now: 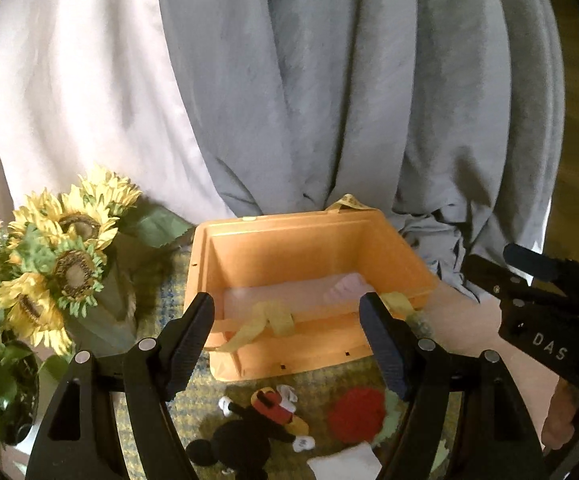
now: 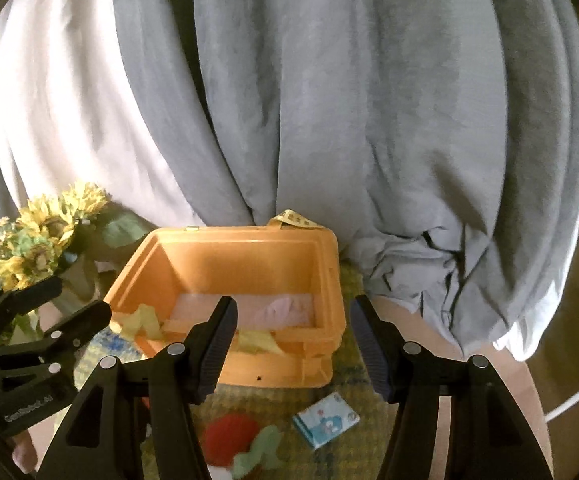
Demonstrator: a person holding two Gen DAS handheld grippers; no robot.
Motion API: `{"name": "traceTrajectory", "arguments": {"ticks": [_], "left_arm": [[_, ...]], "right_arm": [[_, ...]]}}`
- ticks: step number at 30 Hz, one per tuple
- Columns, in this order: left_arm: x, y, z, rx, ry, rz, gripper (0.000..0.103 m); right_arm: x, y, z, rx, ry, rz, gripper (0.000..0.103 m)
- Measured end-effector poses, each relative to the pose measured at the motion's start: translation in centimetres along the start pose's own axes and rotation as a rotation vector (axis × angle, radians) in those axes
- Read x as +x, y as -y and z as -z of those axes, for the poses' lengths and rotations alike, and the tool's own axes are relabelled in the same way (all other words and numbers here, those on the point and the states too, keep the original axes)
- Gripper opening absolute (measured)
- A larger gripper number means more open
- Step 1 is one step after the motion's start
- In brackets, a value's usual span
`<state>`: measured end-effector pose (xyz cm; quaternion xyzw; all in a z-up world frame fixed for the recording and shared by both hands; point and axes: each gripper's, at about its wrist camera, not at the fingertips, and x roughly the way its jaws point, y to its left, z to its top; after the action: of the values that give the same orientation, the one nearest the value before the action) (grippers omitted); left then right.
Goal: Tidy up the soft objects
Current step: 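Move both tools back toward the remaining soft items on the cloth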
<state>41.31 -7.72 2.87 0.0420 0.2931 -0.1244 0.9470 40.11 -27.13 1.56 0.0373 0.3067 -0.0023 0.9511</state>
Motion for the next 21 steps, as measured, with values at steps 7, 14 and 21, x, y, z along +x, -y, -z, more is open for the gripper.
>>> {"name": "traceTrajectory", "arguments": {"ticks": [7, 14, 21], "left_arm": [[-2.1, 0.8, 2.2, 0.032, 0.011, -0.003, 0.077], [-2.5, 1.6, 4.5, 0.048, -0.031, 0.025, 0.077], [-2.5, 1.9, 6.5, 0.052, -0.078, 0.054, 0.077]], "right_arm": [[-2.3, 0.4, 2.6, 0.003, 0.008, 0.037, 0.060], [-3.3, 0.6, 5.0, 0.003, -0.031, 0.038, 0.060], [-2.9, 0.8, 7.6, 0.016, -0.120, 0.006, 0.060]]}}
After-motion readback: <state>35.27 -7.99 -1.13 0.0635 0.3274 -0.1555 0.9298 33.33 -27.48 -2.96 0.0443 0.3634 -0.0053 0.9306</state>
